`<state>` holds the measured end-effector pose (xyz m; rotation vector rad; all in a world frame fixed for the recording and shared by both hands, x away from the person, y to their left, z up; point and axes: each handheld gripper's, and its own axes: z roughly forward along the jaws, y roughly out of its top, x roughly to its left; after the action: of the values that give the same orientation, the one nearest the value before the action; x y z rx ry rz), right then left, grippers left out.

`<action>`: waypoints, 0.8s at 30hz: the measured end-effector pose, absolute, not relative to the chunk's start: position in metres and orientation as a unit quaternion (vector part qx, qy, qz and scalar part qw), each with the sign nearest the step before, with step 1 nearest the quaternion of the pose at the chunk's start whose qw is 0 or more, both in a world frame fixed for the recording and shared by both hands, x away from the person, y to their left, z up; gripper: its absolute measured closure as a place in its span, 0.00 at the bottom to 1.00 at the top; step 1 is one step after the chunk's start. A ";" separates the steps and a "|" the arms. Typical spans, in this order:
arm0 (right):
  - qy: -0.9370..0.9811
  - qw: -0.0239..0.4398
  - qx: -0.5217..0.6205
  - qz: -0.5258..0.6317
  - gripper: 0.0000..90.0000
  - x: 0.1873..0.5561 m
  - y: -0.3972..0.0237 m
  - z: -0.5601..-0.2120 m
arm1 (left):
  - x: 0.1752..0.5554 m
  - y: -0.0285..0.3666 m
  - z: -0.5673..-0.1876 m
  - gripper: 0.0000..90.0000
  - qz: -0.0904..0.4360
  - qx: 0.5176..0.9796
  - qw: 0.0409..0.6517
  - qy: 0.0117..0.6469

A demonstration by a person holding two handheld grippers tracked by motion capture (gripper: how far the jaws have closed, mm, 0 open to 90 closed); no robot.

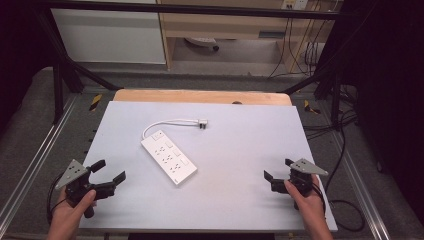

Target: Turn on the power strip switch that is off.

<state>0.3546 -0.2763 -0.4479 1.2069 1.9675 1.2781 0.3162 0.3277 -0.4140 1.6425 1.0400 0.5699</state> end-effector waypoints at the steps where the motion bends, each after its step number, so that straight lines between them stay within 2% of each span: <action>1: 0.722 0.249 0.443 0.469 0.04 0.355 -0.276 -0.448 | 0.316 0.328 -0.414 0.09 0.238 0.688 0.530 0.435; 24: 0.728 0.249 0.435 0.468 0.03 0.353 -0.270 -0.446 | 0.312 0.319 -0.408 0.08 0.231 0.690 0.545 0.416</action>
<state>0.3530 -0.2696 -0.4460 1.1841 1.9821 1.2759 0.3117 0.3187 -0.4085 1.6366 0.9867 0.5474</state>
